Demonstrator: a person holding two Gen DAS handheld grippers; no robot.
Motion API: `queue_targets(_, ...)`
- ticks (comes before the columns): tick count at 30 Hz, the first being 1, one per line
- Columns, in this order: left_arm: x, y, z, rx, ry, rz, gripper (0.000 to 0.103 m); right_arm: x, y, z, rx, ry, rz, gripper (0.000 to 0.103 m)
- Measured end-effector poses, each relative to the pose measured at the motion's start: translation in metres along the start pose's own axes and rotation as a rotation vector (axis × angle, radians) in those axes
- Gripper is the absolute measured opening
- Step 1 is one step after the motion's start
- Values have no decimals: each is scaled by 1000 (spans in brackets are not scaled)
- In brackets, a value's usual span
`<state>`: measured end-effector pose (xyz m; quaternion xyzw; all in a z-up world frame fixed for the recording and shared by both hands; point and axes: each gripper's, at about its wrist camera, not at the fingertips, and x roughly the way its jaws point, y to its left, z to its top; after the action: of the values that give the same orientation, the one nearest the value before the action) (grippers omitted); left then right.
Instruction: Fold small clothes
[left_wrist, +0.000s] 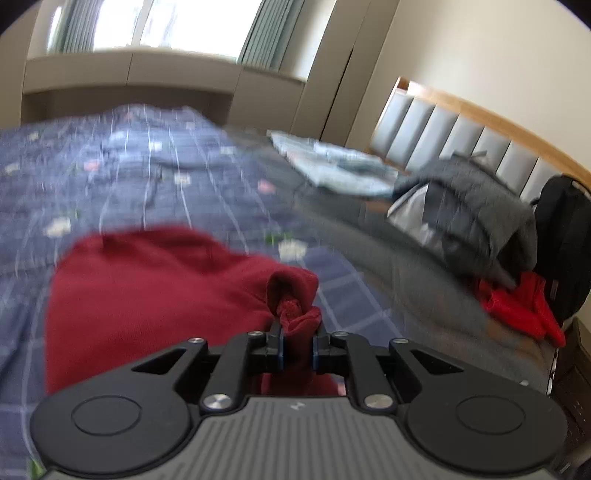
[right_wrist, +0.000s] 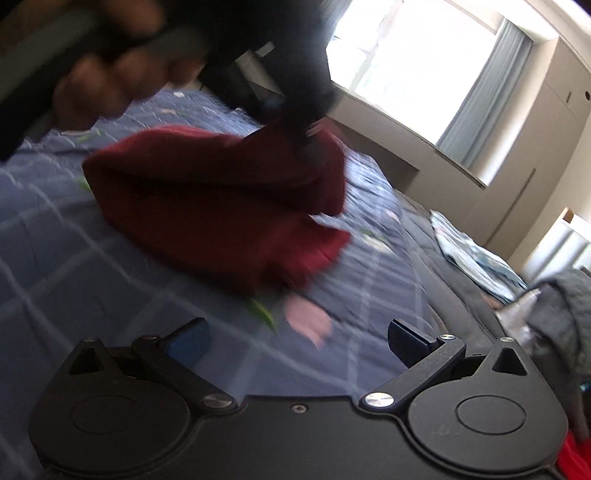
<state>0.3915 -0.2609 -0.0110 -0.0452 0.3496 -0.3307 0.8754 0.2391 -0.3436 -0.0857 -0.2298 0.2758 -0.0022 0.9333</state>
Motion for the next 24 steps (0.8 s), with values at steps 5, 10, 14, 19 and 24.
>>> queue_targets(5,9,11,-23,-45,23,-7,14,-2,-47,-12,133,7,-16,102)
queue_targets(10,0,8,-29,-7,8,28,15,22,-101,-7,317,-33,-9,102)
queue_targets(14,-1,-11,-36,94,-23,97,15,57,-134,14,489,-58,162,102)
queue_targets(19,2,-31,-45,185,-45,169,15,119,-145,43,694,-33,514,91)
queue_targets(24,0,-31,-49,160,-70,172,15,154,-137,61,742,63,670,63)
